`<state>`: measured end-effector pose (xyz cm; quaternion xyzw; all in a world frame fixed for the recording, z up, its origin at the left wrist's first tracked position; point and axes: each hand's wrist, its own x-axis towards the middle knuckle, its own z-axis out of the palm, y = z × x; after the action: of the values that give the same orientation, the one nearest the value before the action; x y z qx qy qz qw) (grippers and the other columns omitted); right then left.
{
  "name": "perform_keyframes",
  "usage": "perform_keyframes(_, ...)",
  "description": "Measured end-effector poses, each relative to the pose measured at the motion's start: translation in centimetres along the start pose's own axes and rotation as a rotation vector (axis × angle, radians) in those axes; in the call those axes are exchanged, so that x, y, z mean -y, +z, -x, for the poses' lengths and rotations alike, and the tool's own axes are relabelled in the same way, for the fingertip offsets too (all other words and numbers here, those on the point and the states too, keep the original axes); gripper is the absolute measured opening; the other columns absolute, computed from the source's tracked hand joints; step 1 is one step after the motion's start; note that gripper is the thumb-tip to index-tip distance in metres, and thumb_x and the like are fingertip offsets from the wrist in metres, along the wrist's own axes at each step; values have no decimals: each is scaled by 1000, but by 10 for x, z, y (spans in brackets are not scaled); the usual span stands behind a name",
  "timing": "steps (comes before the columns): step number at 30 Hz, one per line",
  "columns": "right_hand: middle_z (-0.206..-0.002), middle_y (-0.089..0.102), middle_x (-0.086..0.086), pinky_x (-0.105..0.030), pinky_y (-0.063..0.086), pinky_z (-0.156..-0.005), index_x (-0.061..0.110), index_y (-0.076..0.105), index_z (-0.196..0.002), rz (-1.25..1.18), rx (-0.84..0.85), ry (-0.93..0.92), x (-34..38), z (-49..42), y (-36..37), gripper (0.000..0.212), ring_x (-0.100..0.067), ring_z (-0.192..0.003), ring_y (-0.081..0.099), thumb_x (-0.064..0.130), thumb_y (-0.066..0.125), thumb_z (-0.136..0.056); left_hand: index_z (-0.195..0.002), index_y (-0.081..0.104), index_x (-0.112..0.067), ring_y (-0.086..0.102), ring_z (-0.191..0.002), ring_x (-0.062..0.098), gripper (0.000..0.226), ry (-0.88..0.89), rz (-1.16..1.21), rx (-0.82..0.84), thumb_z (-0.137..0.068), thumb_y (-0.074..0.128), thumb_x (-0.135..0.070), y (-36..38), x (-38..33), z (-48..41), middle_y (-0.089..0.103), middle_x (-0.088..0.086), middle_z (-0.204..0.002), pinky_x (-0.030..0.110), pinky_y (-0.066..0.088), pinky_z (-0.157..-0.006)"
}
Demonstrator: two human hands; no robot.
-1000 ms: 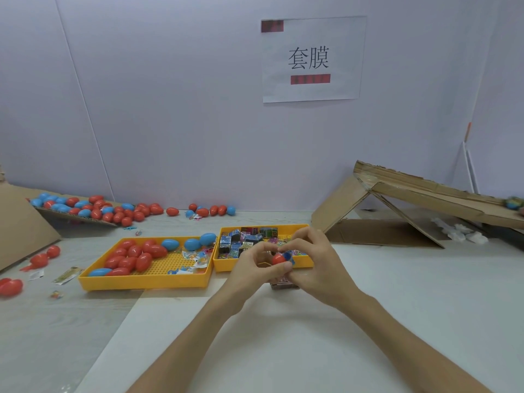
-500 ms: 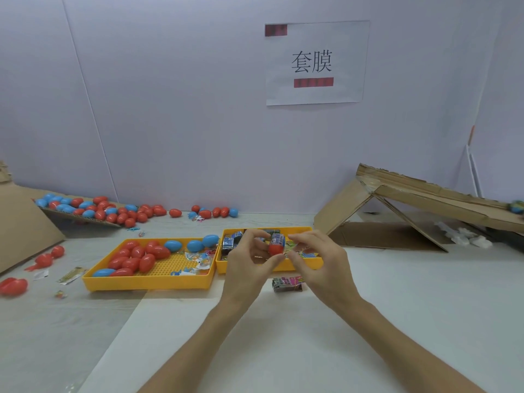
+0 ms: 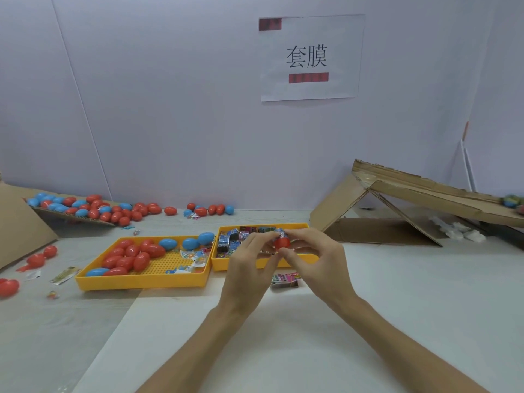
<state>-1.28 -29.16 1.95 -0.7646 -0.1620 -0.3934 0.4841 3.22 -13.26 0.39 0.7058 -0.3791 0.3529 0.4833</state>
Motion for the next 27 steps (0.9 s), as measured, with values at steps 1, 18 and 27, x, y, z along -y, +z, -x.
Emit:
perform_keyframes(1,-106,73,-1,-38,61,-82,10,75,-115,-2,2,-5,0,0,0,33,-14,-93,73,14,81,-83,-123,66,-14,67,-99,4,32,5,-1,-8,-91,74,-16,0,-1,0,67,-5,-108,24,60,-80)
perform_keyframes(18,-105,76,5,-23,58,-84,8,74,-116,92,-27,-101,2,2,1,34,-5,-94,70,15,79,-83,-113,73,-9,66,-87,5,28,58,-67,-51,-86,79,-8,0,0,1,68,2,-97,16,57,-74)
perform_keyframes(27,-101,78,2,-28,60,-84,8,77,-109,35,-40,-48,4,3,-1,28,-5,-93,72,18,77,-83,-109,73,-8,64,-80,5,20,91,-80,-55,-89,75,-12,0,-3,2,68,0,-91,17,56,-70)
